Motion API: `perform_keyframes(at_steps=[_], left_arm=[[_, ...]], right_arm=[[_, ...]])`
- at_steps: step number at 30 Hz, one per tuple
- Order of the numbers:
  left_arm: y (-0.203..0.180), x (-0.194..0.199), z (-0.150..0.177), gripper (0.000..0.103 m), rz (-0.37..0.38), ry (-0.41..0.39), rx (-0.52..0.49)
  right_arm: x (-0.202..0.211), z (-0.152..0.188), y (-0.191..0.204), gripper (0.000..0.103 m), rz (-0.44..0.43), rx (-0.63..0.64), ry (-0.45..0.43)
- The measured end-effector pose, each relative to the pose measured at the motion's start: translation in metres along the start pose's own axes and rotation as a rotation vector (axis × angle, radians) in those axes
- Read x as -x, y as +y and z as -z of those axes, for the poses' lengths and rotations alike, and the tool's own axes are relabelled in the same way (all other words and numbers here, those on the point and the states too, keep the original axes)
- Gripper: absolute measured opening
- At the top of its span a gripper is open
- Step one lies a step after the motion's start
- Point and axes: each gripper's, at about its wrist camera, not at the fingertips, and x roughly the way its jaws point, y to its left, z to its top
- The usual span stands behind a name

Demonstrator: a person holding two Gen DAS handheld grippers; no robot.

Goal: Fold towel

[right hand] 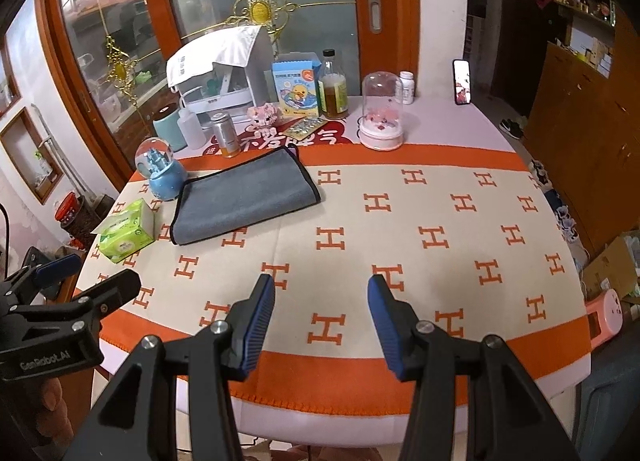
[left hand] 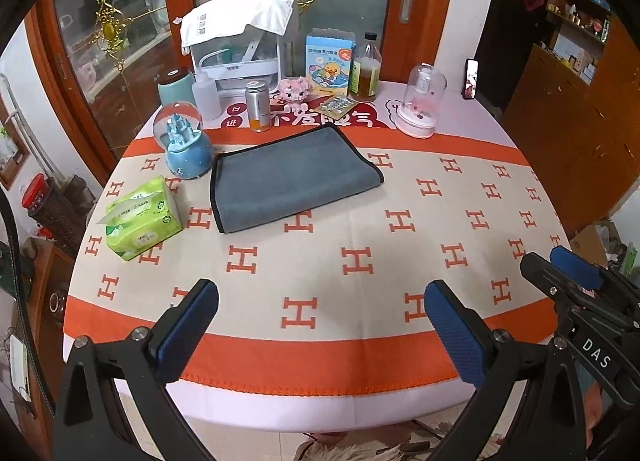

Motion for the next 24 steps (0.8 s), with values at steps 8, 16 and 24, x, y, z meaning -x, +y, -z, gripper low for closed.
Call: perform_keyframes(at_steps=[8,16,24], left_arm=[[0.001,0.0,0.005,0.102,-0.001,0.008,0.022],[-0.002,0.001,0.011,0.102,-0.006,0.006,0.019],[-0.006,0.005,0.011,0.102,-0.015,-0.015,0.022]], right_arm=[[-0.002,0.008,-0.001,0.049,0.012,-0.017,0.026],[0.001,0.013,0.004,0.049,0.019,0.0,0.024],[0.004,0.012,0.002,0.049,0.02,-0.006,0.015]])
